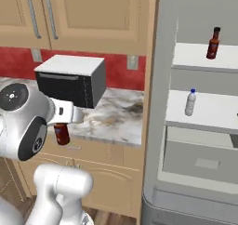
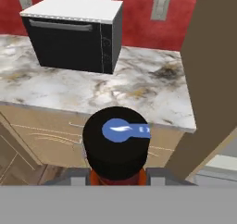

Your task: Place the condiment bottle and condiment bottle from the counter to the top shelf of the fridge. If the existing items in the fridge are on the top shelf, move them to other shelves.

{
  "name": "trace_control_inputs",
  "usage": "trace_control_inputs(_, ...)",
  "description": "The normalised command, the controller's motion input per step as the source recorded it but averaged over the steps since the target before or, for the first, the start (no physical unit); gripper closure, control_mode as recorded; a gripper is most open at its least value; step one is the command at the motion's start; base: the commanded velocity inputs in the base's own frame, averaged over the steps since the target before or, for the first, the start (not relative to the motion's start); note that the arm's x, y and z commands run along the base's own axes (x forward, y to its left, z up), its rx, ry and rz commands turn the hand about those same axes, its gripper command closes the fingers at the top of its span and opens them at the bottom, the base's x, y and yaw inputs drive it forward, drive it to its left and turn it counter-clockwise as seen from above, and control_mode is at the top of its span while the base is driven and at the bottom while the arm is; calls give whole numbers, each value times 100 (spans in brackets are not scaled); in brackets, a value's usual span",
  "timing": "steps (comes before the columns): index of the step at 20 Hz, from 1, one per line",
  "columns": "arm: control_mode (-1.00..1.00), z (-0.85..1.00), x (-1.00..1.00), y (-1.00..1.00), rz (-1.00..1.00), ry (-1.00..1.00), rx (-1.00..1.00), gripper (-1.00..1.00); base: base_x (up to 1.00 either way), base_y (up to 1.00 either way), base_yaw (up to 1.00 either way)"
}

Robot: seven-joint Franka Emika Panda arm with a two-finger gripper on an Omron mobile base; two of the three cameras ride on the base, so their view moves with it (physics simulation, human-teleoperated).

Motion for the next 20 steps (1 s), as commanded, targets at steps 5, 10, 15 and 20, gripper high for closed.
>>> trace_control_inputs(5,100,0,0,0,0,0,0,100,-56,-99,-15)
trace_control_inputs(10,100,0,0,0,0,0,0,100,10,-87,-18)
trace_control_inputs(15,100,0,0,0,0,0,0,100,30,-39,-7)
trace_control_inputs(20,100,0,0,0,0,0,0,100,26,-64,-13)
